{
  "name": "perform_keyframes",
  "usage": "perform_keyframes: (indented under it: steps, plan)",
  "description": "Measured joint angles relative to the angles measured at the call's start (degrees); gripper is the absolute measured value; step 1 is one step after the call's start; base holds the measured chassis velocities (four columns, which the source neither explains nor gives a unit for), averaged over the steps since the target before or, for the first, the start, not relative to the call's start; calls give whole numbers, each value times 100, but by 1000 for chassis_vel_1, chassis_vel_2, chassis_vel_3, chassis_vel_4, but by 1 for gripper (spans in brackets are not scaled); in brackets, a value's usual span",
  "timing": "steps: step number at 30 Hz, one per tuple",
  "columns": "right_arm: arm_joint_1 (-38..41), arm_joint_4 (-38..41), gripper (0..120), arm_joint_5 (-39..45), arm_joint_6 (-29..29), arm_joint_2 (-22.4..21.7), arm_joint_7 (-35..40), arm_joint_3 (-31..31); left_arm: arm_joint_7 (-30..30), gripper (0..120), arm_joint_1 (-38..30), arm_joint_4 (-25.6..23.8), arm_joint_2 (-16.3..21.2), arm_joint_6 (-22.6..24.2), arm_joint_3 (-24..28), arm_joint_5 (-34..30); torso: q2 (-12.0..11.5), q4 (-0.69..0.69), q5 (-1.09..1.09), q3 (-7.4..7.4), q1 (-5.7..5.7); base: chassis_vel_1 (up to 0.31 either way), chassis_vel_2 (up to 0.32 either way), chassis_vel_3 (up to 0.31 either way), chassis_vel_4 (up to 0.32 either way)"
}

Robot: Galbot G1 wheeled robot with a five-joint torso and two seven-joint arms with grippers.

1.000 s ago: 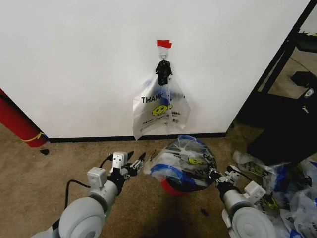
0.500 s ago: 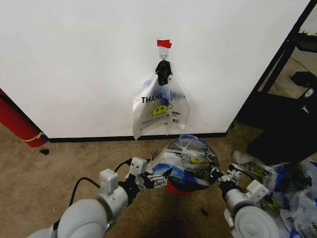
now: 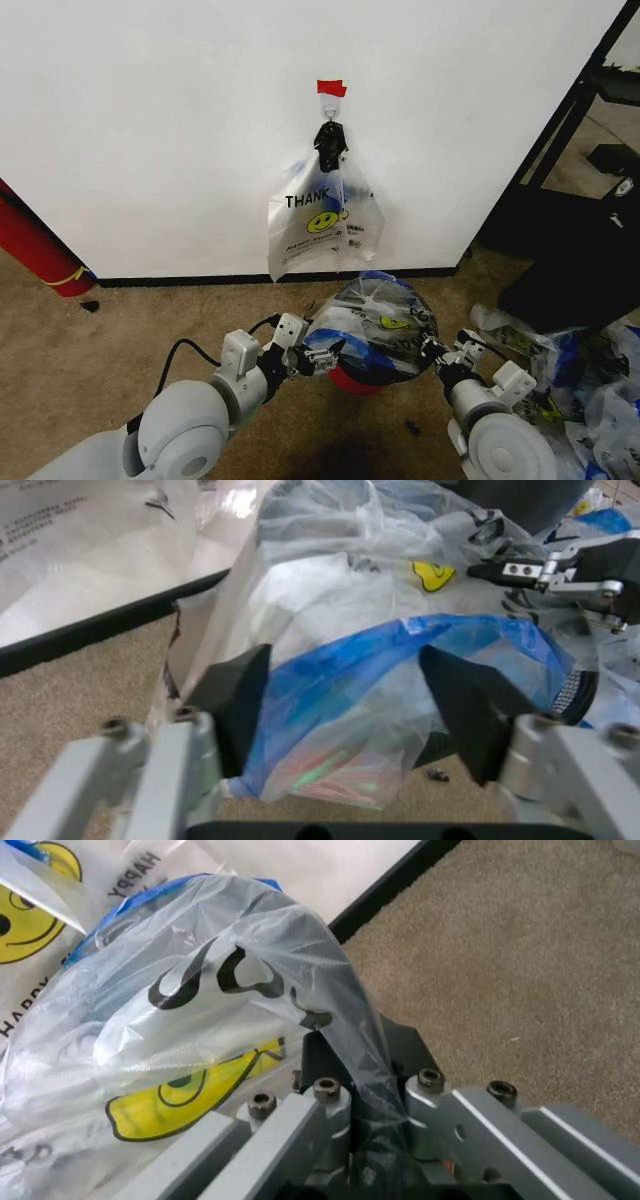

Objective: Pick up the garbage bag from the wall and place it over the trash bin.

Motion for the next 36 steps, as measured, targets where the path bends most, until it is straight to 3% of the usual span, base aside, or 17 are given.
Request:
perform_keyframes:
  steps: [8, 13, 17, 28, 36]
  plan:
    - [-5, 21, 1, 0, -8, 0, 9, -1, -39, 31, 106, -17, -34, -132, -3, 9, 0, 0, 0, 0, 0, 0, 0, 0, 0]
    - [-31, 67, 1, 17, -18, 45, 48, -24, -40, 10, 452, -47, -141, -387, -131, -55, 0, 0, 0, 0, 0, 0, 0, 0, 0]
    - [-27, 72, 1, 112, -18, 59, 143, -24, -62, 0, 678, -136, -182, -516, -236, -111, 0, 0, 0, 0, 0, 0, 0, 0, 0]
    - [147, 90, 1, 724, 2, 132, 627, 105, 123, 0, 1841, -351, -264, -786, -599, 302, 2, 1, 0, 0, -1, 0, 0, 0, 0]
    - [213, 254, 1, 1085, -81, 31, 815, 273, 400, 0, 2006, 497, -647, -996, -21, 1416, 2, 0, 0, 0, 0, 0, 0, 0, 0]
